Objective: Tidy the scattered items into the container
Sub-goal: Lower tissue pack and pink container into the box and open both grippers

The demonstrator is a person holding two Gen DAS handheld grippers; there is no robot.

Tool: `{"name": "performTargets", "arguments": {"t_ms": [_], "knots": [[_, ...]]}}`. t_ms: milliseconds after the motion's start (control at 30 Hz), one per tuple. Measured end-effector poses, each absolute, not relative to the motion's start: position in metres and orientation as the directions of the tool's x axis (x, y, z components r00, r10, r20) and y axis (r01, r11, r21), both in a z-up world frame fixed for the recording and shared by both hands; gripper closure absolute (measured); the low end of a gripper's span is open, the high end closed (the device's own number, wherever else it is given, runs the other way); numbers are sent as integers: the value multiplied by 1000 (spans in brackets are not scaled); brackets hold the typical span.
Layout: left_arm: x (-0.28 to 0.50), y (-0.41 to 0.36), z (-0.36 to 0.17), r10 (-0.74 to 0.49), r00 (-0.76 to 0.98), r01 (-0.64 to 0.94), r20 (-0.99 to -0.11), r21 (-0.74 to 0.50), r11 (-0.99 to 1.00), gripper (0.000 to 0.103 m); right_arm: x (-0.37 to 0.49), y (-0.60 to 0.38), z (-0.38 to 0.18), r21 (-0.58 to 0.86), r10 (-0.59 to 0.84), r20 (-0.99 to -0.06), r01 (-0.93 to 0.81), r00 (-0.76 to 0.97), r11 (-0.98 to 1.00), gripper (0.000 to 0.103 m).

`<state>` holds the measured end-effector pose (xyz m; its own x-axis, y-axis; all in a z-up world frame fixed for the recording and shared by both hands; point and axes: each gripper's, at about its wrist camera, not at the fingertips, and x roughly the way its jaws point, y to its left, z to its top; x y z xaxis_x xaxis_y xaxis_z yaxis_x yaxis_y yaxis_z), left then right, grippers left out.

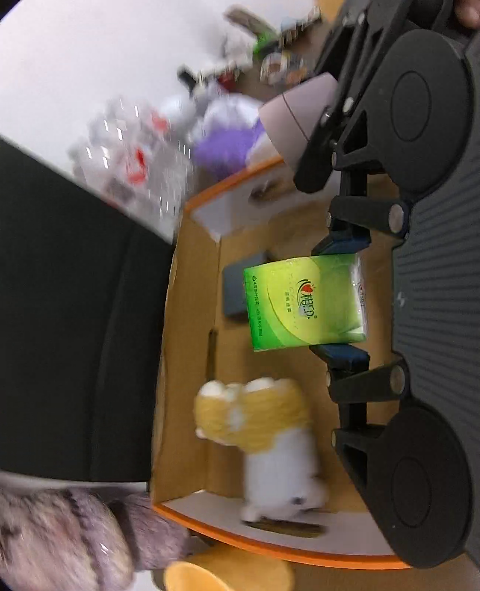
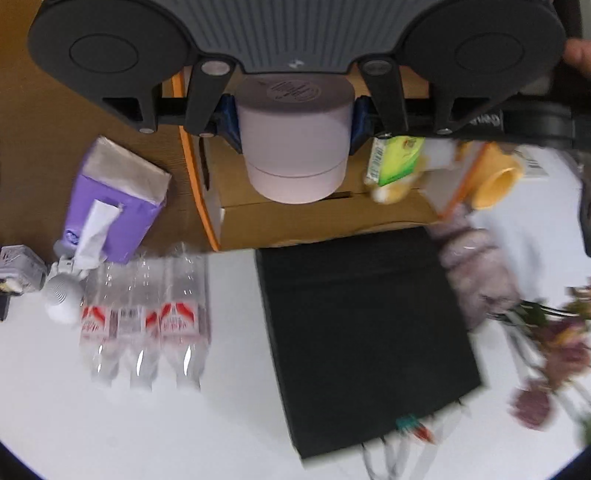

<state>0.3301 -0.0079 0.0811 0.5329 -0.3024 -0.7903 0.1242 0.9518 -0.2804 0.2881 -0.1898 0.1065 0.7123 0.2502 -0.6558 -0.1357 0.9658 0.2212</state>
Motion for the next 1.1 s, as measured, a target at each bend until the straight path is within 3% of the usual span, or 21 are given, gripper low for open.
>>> {"name": "performTargets", "arguments": {"t_ms": [233, 333, 500, 567, 600, 767, 1100], "knots": [[394, -14, 45, -237, 494, 78, -836, -229, 970, 55, 372, -190, 78, 247, 222, -722, -55, 655, 967, 49], [406, -11, 38, -221, 550, 64, -806, -222, 973, 46, 396, -192, 64, 274, 228, -746, -24, 626, 962, 48], [412, -15, 39, -197, 557, 101, -807, -169, 980, 40, 413, -192, 51, 209, 165, -751, -7, 640, 978, 48], [413, -14, 40, -237, 552, 119, -800, -205, 971, 22, 416, -197, 51, 238, 187, -735, -9, 651, 971, 45], [411, -14, 40, -253, 551, 129, -795, -218, 967, 19, 417, -199, 52, 256, 201, -729, -11, 654, 967, 42], [399, -21, 52, -201, 553, 140, -808, -147, 979, 14, 410, -195, 61, 229, 188, -744, -19, 642, 973, 41], [342, -13, 100, -131, 566, 175, -814, -37, 984, 2, 370, -187, 92, 172, 158, -815, -28, 557, 985, 31]]}}
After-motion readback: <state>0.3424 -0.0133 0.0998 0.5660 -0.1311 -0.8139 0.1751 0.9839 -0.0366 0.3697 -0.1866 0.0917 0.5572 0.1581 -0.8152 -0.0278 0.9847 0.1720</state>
